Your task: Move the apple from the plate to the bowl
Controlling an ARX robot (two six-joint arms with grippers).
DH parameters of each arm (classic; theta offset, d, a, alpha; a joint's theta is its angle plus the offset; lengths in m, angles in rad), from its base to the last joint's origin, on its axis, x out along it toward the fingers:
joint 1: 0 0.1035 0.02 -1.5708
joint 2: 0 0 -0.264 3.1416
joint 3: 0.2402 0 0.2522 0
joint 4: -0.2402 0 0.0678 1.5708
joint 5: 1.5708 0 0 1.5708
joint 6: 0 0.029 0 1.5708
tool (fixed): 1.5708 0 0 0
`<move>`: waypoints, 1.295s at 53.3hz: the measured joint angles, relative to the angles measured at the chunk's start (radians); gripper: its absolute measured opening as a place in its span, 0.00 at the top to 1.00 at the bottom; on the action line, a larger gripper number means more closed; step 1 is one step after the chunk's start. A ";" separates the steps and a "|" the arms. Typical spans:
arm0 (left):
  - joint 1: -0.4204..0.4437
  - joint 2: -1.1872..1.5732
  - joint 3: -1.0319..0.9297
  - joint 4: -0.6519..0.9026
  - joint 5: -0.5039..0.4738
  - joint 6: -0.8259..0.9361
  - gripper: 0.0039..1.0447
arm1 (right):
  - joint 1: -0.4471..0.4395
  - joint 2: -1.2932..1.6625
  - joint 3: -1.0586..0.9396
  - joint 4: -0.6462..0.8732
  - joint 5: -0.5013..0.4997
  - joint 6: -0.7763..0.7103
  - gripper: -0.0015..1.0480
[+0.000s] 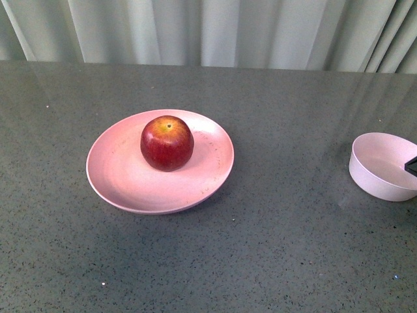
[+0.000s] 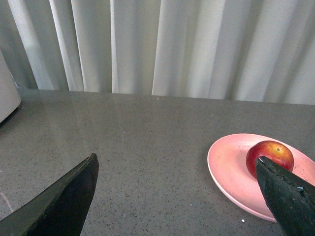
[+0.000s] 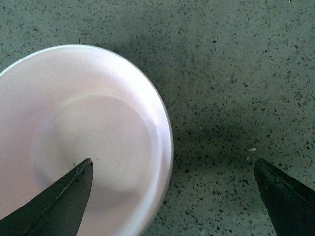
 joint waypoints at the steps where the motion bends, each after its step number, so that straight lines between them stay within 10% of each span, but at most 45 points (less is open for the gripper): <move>1: 0.000 0.000 0.000 0.000 0.000 0.000 0.08 | 0.002 0.003 0.005 -0.002 0.004 0.003 0.09; 34: 0.000 0.000 0.000 0.000 0.000 0.000 0.08 | 0.064 0.045 0.061 -0.068 0.047 0.083 0.98; 69: 0.000 0.000 0.000 0.000 0.000 0.000 0.08 | 0.347 0.135 0.254 -0.158 0.132 0.275 0.98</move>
